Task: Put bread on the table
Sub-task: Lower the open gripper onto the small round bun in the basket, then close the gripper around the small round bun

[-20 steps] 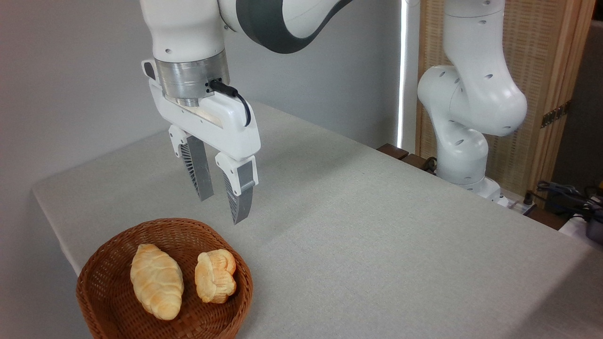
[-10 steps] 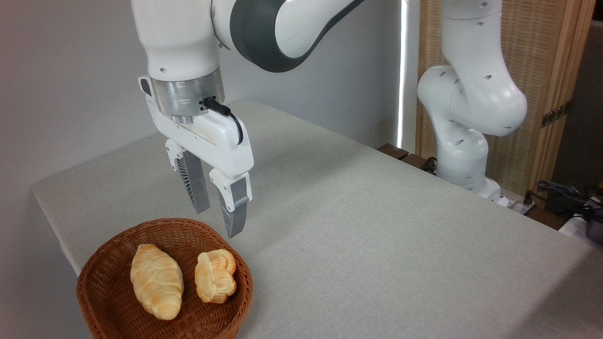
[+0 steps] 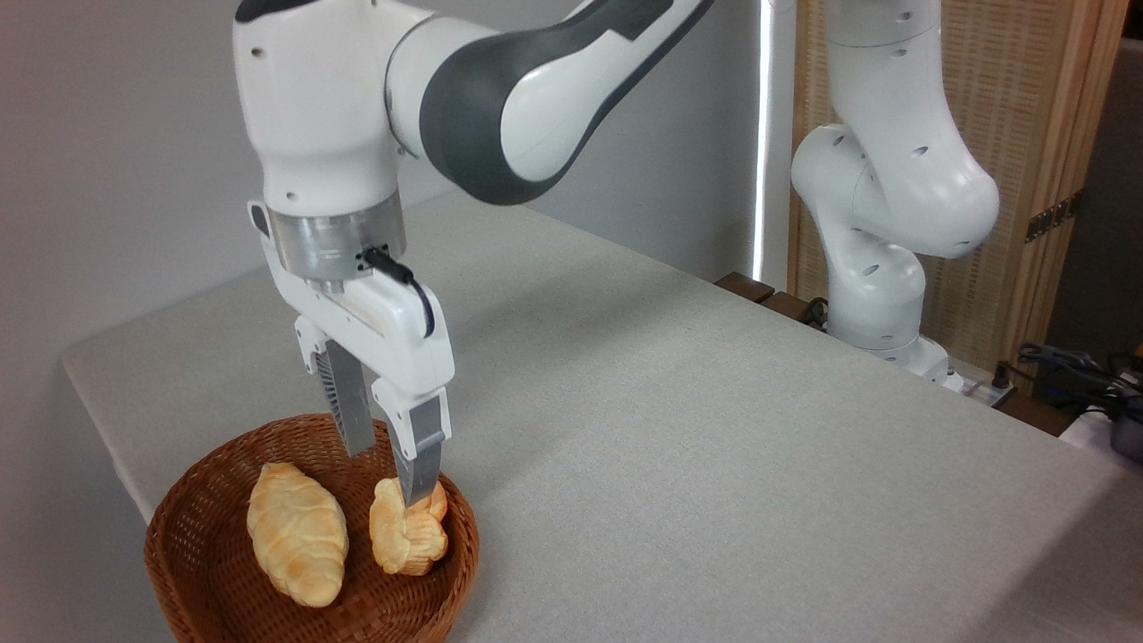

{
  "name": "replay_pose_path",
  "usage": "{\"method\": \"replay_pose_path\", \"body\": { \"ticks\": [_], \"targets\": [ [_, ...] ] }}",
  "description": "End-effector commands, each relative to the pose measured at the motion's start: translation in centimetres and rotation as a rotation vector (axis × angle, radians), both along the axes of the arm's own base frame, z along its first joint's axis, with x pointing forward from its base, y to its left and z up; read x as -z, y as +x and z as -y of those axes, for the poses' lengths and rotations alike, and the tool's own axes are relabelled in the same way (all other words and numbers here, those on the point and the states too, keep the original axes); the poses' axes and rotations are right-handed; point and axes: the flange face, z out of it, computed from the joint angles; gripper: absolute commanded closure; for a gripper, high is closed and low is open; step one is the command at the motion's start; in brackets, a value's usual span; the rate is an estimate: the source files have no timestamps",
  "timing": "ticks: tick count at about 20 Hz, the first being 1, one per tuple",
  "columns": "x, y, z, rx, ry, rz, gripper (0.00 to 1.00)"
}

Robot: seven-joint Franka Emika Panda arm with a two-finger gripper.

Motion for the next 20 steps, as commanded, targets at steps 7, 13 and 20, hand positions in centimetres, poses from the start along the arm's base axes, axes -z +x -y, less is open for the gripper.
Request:
{"method": "replay_pose_path", "body": {
  "ticks": [7, 13, 20],
  "targets": [
    [2.3, 1.1, -1.2, 0.031, 0.015, 0.005, 0.00],
    [4.0, 1.5, -1.2, 0.050, 0.032, -0.017, 0.00],
    [4.9, 1.6, -0.4, 0.074, 0.039, -0.032, 0.40]
  ]
}}
